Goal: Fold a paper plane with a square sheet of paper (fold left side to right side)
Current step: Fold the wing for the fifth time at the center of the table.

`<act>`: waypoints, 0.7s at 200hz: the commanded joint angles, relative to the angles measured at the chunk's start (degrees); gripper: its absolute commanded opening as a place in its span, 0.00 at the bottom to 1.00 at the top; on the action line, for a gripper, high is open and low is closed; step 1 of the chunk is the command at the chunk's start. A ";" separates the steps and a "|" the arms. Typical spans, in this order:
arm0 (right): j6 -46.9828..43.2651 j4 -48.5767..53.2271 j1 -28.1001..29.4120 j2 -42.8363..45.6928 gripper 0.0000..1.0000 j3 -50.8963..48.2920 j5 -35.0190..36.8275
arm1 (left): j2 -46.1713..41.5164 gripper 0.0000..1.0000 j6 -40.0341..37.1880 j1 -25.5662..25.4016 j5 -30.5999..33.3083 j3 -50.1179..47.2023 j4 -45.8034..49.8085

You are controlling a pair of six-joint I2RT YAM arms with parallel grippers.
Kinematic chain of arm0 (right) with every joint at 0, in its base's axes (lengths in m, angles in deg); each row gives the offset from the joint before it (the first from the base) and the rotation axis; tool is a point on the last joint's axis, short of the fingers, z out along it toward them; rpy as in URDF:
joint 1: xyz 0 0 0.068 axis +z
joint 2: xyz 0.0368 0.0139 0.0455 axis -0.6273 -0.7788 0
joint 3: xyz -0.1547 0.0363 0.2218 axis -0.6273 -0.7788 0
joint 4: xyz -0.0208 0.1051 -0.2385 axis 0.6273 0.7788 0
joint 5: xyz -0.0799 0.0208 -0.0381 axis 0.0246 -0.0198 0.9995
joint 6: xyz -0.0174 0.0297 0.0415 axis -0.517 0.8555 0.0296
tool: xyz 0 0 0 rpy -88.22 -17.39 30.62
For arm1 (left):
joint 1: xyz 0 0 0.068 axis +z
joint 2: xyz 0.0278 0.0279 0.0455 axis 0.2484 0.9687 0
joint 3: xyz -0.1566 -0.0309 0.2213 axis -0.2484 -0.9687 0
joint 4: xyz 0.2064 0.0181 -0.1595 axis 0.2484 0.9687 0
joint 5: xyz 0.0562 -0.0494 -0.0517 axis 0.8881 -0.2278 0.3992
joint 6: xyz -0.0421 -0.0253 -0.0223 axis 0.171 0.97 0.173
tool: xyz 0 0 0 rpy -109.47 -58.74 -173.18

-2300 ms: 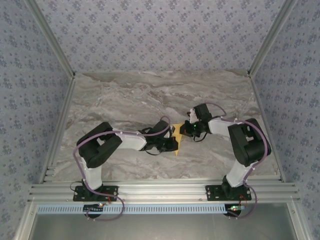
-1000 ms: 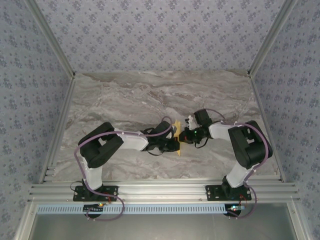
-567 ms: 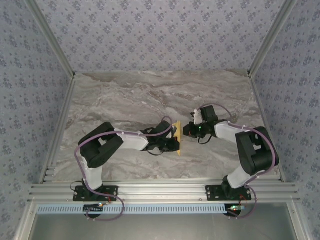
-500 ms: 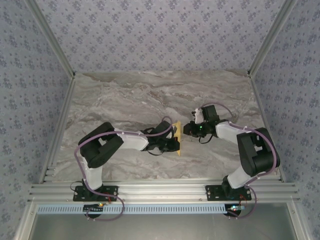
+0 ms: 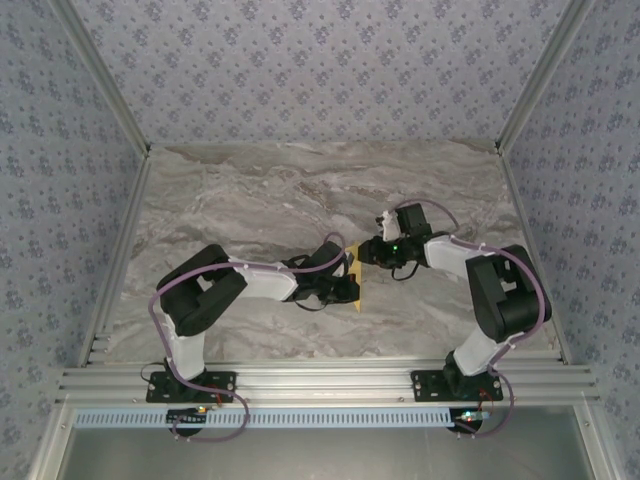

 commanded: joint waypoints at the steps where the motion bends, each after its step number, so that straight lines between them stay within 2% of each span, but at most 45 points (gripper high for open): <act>1: -0.30 0.85 0.63 -1.96 0.25 2.14 -0.82 | 2.31 0.00 -1.40 -0.94 1.48 -1.43 9.33; 25: -0.09 0.51 1.59 -1.78 0.16 2.24 -1.54 | 2.31 0.00 -1.40 -0.94 1.47 -1.33 9.32; 71: 0.67 0.05 2.96 -3.62 0.16 2.86 -2.56 | 2.46 0.00 -1.49 -0.92 1.56 -1.45 9.36; 140: -1.81 5.15 3.31 -8.32 0.16 7.85 2.27 | 2.83 0.00 -1.31 -0.93 1.47 -1.46 9.36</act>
